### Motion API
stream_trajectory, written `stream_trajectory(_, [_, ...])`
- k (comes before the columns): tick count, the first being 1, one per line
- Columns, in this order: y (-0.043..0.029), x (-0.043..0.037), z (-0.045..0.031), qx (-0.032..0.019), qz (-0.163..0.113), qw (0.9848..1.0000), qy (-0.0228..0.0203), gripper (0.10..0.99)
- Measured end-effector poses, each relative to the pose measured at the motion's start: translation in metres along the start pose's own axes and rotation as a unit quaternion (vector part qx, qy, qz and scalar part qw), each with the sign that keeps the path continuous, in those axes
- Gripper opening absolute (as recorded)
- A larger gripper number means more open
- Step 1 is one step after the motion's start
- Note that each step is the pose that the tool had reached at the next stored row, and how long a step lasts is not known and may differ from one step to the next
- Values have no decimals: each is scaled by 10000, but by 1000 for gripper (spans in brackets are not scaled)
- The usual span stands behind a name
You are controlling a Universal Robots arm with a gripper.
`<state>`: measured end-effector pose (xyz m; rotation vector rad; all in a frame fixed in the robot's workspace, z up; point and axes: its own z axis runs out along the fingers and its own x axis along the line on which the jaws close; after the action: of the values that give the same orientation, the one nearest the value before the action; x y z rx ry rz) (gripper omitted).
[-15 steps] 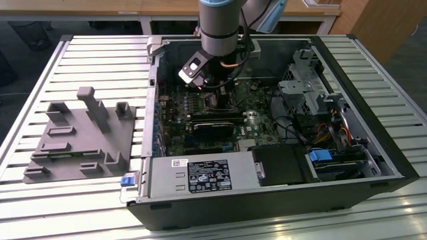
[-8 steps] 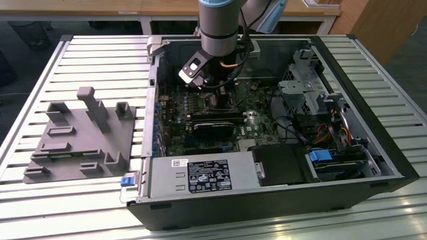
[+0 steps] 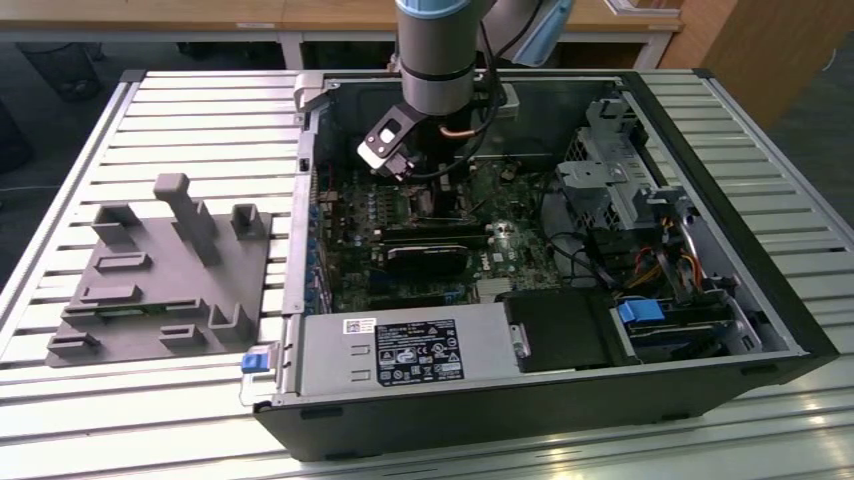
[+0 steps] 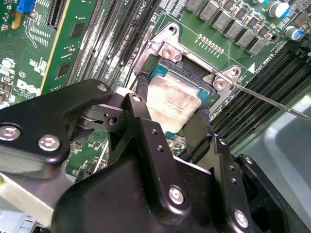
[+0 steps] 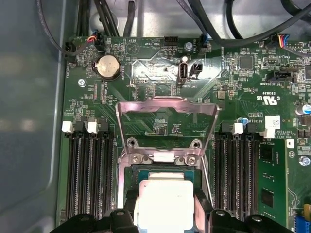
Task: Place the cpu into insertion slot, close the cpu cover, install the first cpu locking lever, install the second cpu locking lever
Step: 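Place the cpu into insertion slot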
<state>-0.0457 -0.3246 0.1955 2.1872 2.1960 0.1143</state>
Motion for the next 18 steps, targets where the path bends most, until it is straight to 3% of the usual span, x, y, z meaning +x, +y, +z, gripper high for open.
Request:
stream_trajectory(12, [-2,6,26,0,-2,10000,-17,537])
stream_trajectory(14, [-2,6,27,0,-2,10000,-16,549])
stream_trajectory(15, [-2,6,27,0,-2,10000,-17,612])
stream_trajectory(18, [-2,13,27,0,-1,10000,-16,612])
